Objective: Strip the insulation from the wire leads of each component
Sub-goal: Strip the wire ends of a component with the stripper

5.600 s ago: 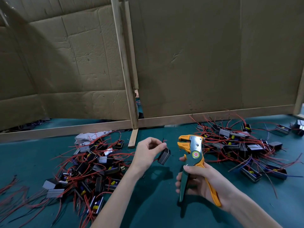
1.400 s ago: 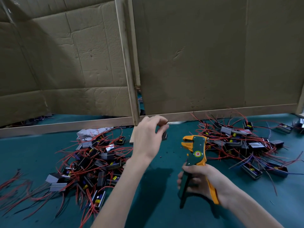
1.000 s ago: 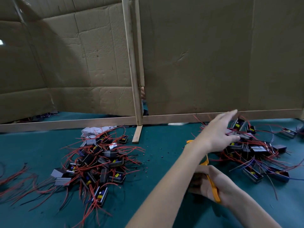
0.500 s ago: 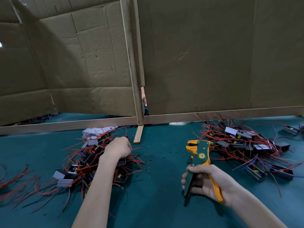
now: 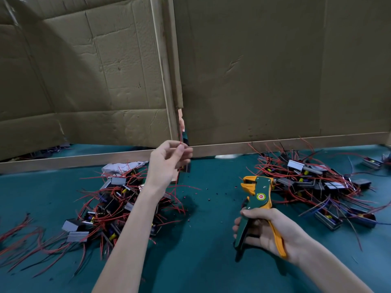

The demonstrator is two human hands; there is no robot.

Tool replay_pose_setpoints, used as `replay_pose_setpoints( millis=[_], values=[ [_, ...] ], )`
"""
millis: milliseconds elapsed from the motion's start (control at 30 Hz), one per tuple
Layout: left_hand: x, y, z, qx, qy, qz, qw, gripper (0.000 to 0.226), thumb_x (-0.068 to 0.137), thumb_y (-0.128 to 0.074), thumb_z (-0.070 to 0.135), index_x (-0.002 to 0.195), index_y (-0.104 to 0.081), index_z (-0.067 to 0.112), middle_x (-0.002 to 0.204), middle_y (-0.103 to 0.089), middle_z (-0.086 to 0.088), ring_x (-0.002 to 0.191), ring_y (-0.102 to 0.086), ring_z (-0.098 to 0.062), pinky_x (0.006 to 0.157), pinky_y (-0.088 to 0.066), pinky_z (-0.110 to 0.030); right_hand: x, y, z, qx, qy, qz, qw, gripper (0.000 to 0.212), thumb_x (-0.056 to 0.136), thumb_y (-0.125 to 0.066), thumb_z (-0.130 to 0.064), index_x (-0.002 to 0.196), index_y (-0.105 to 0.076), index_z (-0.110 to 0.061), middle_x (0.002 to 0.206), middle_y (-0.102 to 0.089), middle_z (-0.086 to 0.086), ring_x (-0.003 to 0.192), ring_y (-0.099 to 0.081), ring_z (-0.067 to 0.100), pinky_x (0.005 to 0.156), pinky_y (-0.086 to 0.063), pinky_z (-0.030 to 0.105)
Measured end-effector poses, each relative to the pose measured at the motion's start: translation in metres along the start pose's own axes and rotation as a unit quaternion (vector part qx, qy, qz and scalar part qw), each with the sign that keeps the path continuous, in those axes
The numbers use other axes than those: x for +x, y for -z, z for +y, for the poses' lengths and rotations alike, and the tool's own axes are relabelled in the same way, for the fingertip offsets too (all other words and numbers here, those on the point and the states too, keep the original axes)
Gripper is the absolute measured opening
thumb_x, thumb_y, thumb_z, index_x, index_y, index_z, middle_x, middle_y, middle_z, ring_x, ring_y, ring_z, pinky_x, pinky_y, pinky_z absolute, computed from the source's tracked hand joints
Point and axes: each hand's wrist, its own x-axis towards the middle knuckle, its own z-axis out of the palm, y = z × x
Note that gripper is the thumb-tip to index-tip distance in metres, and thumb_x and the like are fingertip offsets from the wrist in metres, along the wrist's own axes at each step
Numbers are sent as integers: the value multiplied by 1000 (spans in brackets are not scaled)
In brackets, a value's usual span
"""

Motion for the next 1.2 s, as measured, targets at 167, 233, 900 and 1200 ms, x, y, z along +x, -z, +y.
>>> replay_pose_setpoints(
  millis=[167,233,900,1200],
  values=[
    [-8,-11,-12,-38,69,-198,977,25,94,-50,5,80,-69,13,88,-73,-9,88,-67,-20,89,-52,-33,0,1,-1,11,26,7,1000,22,69,-64,-3,90,-59,2,79,-66,25,69,-69,37,62,-60,47],
    [-11,-15,-16,-44,111,-258,959,27,93,-48,0,79,-69,9,86,-73,-11,85,-67,-21,87,-52,-32,0,2,-2,15,34,13,999,25,68,-64,-4,92,-60,2,78,-67,24,69,-70,36,59,-59,45],
    [-22,-46,-57,433,97,-268,855,14,76,-74,37,82,-72,24,86,-72,5,85,-65,-12,79,-48,-24,-2,2,-6,-6,49,30,998,22,73,-65,-4,93,-60,3,82,-67,26,70,-69,36,59,-59,42],
    [-25,-50,-70,334,79,-231,910,19,79,-73,12,77,-58,24,72,-67,8,65,-62,-2,58,-41,-5,-4,1,-6,-9,45,33,998,15,80,-61,-2,94,-59,4,81,-67,25,70,-69,36,65,-60,46]
  ],
)
